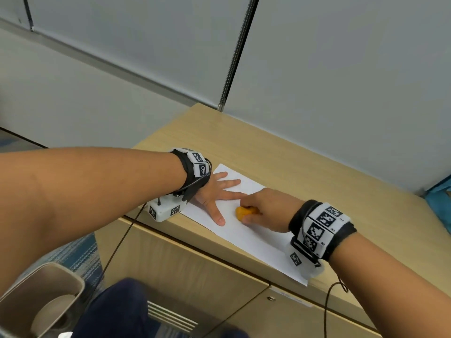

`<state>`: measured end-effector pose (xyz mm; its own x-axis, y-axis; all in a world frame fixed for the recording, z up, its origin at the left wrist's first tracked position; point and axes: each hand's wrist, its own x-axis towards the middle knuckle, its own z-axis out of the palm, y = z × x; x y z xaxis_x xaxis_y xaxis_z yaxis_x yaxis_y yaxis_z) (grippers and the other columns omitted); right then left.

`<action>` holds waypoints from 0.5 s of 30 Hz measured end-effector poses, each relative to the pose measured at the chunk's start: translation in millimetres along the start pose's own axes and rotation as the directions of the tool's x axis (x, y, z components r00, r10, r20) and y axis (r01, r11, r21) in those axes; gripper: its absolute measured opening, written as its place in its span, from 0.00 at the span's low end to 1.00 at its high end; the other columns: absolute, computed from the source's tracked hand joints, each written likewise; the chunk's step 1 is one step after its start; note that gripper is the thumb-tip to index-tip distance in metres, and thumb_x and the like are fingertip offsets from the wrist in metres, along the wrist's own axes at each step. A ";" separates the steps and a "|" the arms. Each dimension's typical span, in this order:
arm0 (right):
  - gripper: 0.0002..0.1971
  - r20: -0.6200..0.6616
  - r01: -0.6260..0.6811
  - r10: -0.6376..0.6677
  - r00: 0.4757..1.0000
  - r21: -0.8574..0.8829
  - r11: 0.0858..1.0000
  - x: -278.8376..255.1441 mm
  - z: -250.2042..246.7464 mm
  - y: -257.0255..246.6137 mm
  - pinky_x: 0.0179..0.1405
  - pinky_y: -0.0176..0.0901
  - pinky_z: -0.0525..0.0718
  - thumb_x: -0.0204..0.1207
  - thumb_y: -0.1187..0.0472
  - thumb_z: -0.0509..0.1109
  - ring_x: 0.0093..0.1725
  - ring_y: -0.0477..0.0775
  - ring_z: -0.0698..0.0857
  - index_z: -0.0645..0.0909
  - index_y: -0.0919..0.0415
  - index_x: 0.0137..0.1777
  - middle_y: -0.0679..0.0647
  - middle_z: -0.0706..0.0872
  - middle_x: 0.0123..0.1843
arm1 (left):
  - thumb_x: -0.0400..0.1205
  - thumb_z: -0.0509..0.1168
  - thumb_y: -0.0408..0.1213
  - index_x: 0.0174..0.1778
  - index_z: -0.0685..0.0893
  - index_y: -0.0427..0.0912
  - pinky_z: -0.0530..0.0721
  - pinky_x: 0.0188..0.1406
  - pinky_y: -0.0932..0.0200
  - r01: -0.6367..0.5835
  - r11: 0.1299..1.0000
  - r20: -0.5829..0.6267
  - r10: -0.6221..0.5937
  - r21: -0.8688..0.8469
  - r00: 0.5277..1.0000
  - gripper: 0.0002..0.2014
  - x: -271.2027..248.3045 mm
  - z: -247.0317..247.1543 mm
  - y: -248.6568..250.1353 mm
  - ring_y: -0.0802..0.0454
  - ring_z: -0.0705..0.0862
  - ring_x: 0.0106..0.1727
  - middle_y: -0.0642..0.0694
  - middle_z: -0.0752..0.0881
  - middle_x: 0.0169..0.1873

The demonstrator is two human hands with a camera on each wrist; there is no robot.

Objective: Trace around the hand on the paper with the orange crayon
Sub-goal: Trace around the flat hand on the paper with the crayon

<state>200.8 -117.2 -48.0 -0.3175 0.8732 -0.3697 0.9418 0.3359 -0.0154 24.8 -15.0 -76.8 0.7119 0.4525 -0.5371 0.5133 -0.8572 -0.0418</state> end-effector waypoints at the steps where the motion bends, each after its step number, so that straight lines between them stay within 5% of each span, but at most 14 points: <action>1: 0.10 0.038 0.013 -0.013 0.999 -0.004 1.000 -6.0 1.2 0.7 0.43 0.50 0.78 0.83 0.46 0.66 0.39 0.52 0.78 0.76 0.50 0.44 0.48 0.80 0.38 | 0.73 0.61 0.74 0.81 0.29 0.70 0.37 0.77 0.27 -0.004 1.000 -0.003 0.004 -0.007 1.000 0.52 -0.4 -0.5 0.7 0.39 0.29 0.84 0.55 0.25 0.82; 6: 0.09 0.030 0.024 -0.023 0.999 -0.022 0.999 -6.4 -3.0 0.1 0.44 0.51 0.78 0.84 0.44 0.65 0.41 0.53 0.79 0.75 0.47 0.45 0.46 0.80 0.39 | 0.74 0.62 0.73 0.81 0.29 0.69 0.37 0.77 0.27 -0.014 1.000 -0.004 0.014 -0.005 1.000 0.52 -0.1 0.2 0.8 0.39 0.29 0.84 0.54 0.25 0.82; 10: 0.10 -0.008 0.001 -0.001 1.000 -0.010 1.000 8.4 -10.1 -12.8 0.47 0.49 0.79 0.85 0.46 0.63 0.43 0.51 0.81 0.82 0.49 0.58 0.42 0.80 0.37 | 0.73 0.61 0.74 0.81 0.30 0.68 0.36 0.77 0.27 -0.020 1.000 -0.011 0.020 0.004 1.000 0.52 1.6 2.0 -2.2 0.39 0.29 0.84 0.53 0.25 0.82; 15: 0.11 0.059 -0.031 0.030 0.998 0.020 0.999 -15.5 -1.1 0.9 0.44 0.48 0.76 0.84 0.45 0.65 0.41 0.51 0.79 0.73 0.46 0.41 0.45 0.80 0.38 | 0.70 0.61 0.77 0.79 0.28 0.73 0.37 0.77 0.26 -0.012 1.000 -0.011 0.012 0.004 1.000 0.53 4.8 2.8 -5.3 0.39 0.29 0.84 0.56 0.25 0.82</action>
<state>206.5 -130.0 -41.2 -0.2820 0.8607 -0.4239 0.9533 0.3012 -0.0227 24.1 -9.0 -81.5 0.7233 0.4446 -0.5284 0.5025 -0.8637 -0.0388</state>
